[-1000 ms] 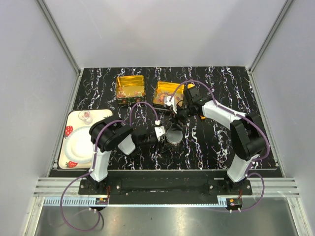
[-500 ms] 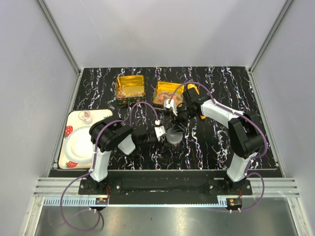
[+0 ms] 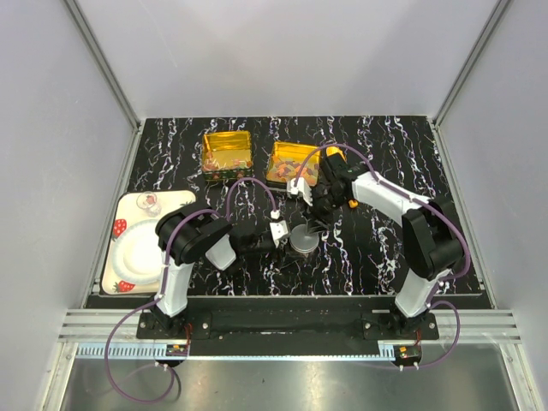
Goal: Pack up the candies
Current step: Screw the bottle lid onto the packing bottle.
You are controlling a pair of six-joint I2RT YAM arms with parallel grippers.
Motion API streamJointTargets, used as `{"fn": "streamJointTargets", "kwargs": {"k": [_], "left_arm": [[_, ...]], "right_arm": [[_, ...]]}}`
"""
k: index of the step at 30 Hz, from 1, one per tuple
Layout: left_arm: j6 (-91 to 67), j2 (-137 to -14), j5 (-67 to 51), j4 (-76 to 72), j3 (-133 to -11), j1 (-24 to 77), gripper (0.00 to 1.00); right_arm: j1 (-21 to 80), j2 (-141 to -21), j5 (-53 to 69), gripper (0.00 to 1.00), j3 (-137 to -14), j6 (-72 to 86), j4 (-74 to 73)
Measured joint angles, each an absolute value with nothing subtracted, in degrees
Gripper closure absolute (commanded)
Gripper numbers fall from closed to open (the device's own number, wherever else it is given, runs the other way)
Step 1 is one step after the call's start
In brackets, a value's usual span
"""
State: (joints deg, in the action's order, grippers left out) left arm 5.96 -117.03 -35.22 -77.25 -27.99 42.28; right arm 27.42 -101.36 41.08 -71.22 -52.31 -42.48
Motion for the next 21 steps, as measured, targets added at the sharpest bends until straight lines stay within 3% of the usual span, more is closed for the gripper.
{"fn": "streamJointTargets", "kwargs": {"k": [21], "left_arm": [[6.4, -117.0, -35.8, -77.0, -28.1, 42.3, 0.7]], "right_arm": [[26.8, -89.8, 37.6, 0.58, -60.4, -54.8, -56.5]]}}
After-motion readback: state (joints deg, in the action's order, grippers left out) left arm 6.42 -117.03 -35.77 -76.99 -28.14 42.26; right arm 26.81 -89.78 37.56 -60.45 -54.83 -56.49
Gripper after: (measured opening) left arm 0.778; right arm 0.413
